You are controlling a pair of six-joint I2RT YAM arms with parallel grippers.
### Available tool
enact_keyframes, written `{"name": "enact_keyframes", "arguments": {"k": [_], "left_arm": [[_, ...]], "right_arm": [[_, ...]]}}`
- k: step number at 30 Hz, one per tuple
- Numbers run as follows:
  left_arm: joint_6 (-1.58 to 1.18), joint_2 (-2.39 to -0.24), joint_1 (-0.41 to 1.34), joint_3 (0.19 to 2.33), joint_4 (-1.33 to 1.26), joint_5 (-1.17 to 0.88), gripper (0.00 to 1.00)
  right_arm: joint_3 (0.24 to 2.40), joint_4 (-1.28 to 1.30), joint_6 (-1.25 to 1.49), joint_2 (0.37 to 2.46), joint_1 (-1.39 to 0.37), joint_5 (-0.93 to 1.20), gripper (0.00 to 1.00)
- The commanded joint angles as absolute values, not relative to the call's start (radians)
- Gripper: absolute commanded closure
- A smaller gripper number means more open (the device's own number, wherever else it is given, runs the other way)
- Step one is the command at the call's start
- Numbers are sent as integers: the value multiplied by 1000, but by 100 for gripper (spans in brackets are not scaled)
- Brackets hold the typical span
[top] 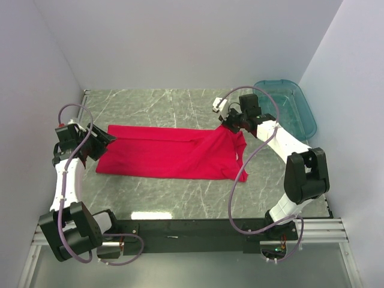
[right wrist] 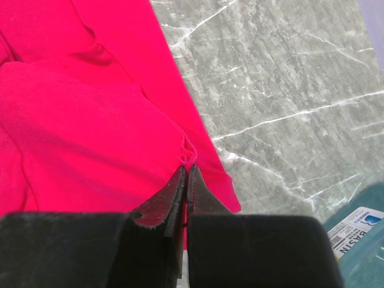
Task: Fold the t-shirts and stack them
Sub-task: Fold the tshirt
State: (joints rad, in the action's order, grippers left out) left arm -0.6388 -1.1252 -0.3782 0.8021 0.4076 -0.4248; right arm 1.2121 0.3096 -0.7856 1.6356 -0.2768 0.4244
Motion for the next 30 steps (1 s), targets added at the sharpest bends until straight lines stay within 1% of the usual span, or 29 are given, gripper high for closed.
{"name": "enact_keyframes", "arguments": {"k": [1,6,7,8,9,10,12,14,17,18,19,20,21,22,23,26,28,30], "left_arm": [[-612,-1094,-380,795,371,-460,28],[-612,-1094,-379,795,367,-471,27],[-612,-1092,-379,793,368,-472,27],[-609,-1091,-380,796,371,-472,27],[-607,-1086,-379,798,371,-471,26],[-607,-1083,-377,798,371,-471,25],[-606,-1068,-377,796,368,-472,24],[-603,-1059,-376,792,365,-474,22],[-592,-1032,-367,775,359,-474,21],[-588,-1019,-364,769,357,-479,21],[-583,-1014,-361,762,357,-485,20],[-572,-1008,-359,753,357,-489,20],[-566,-996,-351,747,357,-494,20],[-558,-991,-348,741,362,-495,21],[-545,-986,-336,733,365,-494,21],[-516,-971,-310,721,379,-482,21],[-506,-965,-301,707,380,-485,21],[-506,-959,-290,692,374,-501,21]], "right_arm": [[1259,302,-807,1643,-285,405,100],[1261,281,-799,1658,-285,368,100],[1259,261,-772,1663,-287,321,93],[1258,243,-755,1673,-288,281,83],[1262,217,-738,1683,-288,246,36],[1272,218,-714,1695,-288,217,27],[1293,227,-689,1720,-287,144,23],[1276,207,-663,1701,-285,106,23],[1264,231,-629,1669,-282,168,21],[1290,314,-629,1669,-281,313,21],[1310,378,-659,1674,-281,390,22],[1336,450,-679,1699,-282,478,24],[1382,556,-684,1719,-288,570,30],[1405,592,-663,1741,-294,593,35],[1428,642,-646,1785,-308,598,42],[1511,644,-537,1851,-307,565,50],[1535,650,-480,1876,-305,546,51],[1554,646,-422,1908,-308,570,54]]}}
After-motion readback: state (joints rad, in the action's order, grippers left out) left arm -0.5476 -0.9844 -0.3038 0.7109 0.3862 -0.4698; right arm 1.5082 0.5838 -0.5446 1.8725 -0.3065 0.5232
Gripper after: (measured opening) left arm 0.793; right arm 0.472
